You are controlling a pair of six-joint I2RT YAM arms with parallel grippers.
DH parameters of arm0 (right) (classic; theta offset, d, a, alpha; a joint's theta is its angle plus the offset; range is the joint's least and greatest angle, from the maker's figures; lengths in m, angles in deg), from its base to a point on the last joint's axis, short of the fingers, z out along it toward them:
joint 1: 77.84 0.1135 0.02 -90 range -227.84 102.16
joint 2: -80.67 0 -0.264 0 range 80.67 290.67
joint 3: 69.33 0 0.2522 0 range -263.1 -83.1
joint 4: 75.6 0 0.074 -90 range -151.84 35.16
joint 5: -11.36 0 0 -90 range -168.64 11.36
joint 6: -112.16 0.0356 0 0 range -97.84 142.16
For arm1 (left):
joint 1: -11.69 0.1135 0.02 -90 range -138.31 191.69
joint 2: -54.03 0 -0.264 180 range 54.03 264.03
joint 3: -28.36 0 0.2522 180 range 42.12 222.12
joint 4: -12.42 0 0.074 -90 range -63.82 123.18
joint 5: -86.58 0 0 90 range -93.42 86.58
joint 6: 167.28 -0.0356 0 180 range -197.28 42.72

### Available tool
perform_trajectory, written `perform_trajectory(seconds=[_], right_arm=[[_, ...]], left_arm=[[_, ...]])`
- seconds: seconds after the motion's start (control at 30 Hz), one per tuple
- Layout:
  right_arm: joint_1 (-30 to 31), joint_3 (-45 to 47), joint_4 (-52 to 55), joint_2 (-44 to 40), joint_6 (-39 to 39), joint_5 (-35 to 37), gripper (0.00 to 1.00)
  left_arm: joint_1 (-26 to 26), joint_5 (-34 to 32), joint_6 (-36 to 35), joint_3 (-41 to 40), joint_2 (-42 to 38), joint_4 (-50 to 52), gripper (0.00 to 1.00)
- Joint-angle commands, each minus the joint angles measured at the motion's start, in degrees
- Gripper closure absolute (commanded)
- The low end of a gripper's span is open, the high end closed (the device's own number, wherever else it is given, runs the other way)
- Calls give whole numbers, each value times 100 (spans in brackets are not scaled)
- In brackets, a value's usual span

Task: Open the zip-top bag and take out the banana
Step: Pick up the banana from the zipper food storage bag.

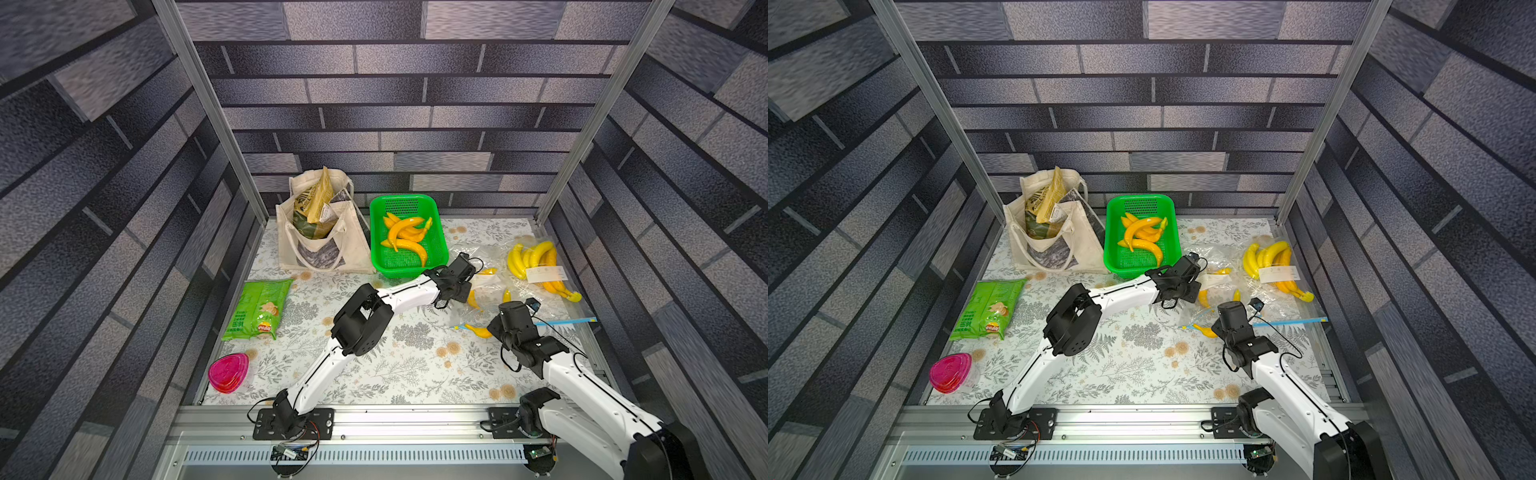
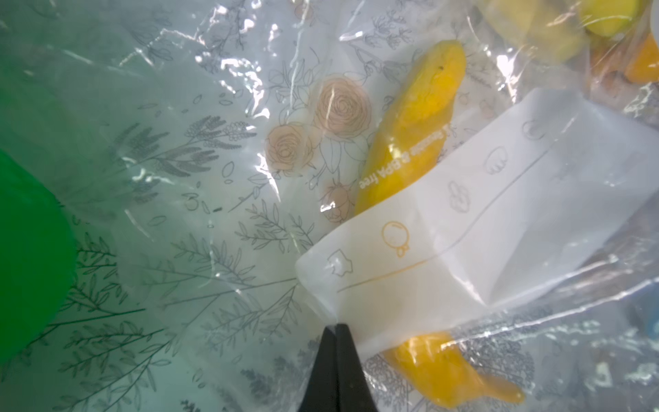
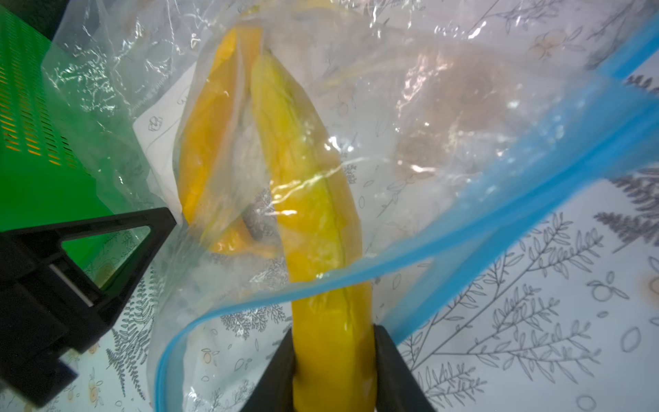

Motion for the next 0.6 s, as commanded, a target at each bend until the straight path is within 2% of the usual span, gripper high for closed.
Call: perform_trajectory(seconds=[0.0, 0.33, 0.57], right_arm=[[-26, 106, 450, -131, -159, -245, 66], [78, 153, 933, -504, -397, -1197, 65], [645, -74, 1500, -1084, -200, -1192, 65]], left_arm=[[77, -143, -201, 490, 106, 143, 98], [43, -84, -235, 1492, 600, 630, 92], [44, -95, -189, 1447, 377, 908, 69]])
